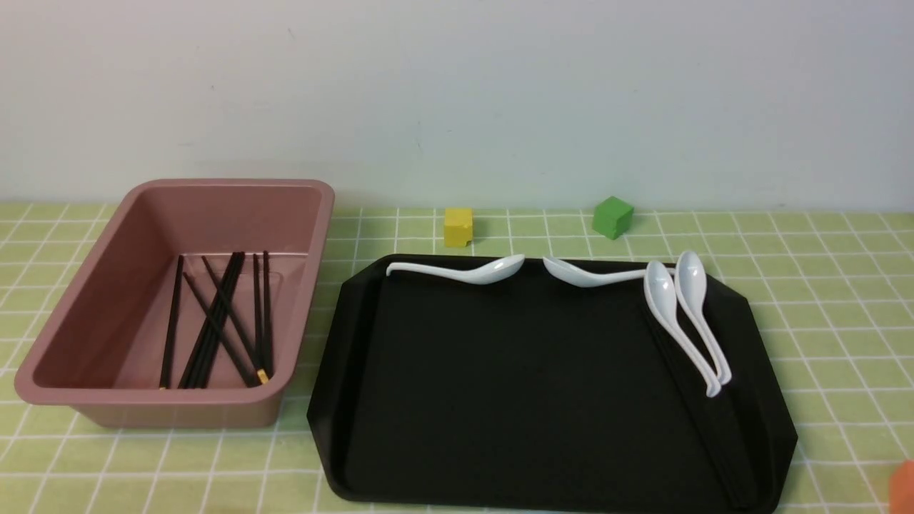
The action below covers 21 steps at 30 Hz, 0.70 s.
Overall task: On green tablecloth take chopsticks from black tray and put them in box.
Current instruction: 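Move the gripper over the chopsticks on the black tray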
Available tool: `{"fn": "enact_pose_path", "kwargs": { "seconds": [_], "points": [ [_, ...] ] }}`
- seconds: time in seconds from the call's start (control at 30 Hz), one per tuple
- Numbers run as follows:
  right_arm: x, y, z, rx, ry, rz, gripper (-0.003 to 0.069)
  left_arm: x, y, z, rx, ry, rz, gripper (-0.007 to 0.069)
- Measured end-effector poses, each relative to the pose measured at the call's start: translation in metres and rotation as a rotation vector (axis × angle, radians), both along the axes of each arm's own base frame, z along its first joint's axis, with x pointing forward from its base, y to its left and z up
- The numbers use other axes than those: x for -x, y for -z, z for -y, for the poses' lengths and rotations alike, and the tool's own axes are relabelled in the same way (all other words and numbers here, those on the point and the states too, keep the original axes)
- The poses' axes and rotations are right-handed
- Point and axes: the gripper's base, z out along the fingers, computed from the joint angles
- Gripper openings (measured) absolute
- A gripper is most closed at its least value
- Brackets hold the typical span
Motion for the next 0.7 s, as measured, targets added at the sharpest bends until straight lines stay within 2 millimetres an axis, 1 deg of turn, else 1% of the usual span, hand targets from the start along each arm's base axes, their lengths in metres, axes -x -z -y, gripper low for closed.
{"fn": "enact_pose_path", "kwargs": {
  "seconds": [0.7],
  "points": [
    [0.0000, 0.0000, 0.0000, 0.000, 0.000, 0.000, 0.0237, 0.0000, 0.0000, 0.0000, -0.001, 0.000, 0.000, 0.0239]
  ]
}}
